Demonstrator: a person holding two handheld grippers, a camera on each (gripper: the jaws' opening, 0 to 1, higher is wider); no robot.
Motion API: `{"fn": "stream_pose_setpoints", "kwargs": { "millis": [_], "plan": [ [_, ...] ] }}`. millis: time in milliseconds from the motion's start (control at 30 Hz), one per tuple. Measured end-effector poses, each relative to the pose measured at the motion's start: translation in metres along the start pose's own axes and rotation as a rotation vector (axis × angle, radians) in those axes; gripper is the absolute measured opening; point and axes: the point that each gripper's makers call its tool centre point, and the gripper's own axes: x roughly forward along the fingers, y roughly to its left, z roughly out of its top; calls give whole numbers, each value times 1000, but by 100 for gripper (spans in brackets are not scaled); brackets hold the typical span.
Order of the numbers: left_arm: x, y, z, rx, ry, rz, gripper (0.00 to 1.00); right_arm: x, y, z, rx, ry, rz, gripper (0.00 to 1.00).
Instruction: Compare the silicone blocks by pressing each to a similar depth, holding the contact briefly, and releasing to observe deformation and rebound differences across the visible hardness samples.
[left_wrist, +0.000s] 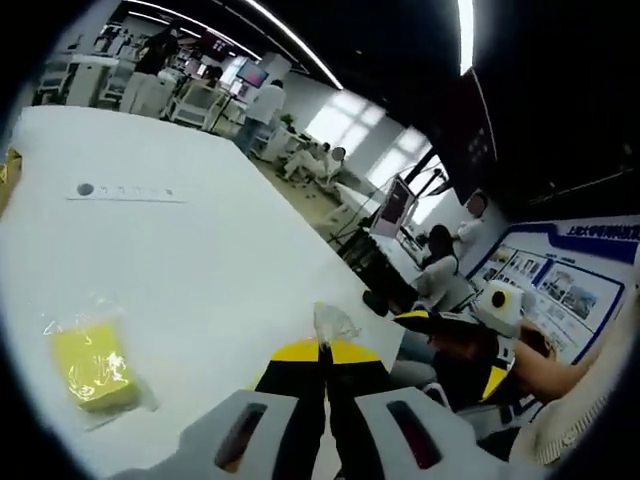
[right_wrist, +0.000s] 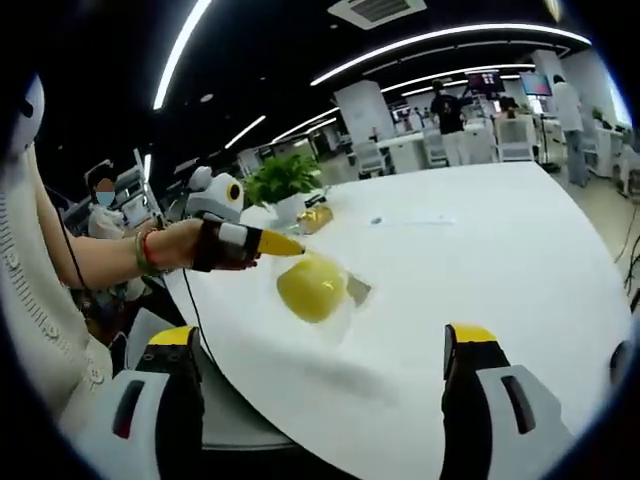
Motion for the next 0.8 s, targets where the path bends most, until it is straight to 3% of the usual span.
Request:
{"fn": "stream_pose_setpoints", "kwargs": {
  "millis": [200,333,400,567,800],
  "plan": [
    [30,18,-4,-43,21,3,0,-8,-5,-19,34,38,-38,92],
    [47,38,3,-111,-16,19,0,-10,-6,-23,48,61,-51,92],
    [54,52,11,-193,-57,26,0,-10,-6,-24,54,61,-53,91],
    [65,91,18,-235,-77,122,0,-12,-13,-25,105,50,-65,90],
    [72,130,15,-253,-70,206,0,-16,-21,-31,121,73,-97,90]
  ]
}}
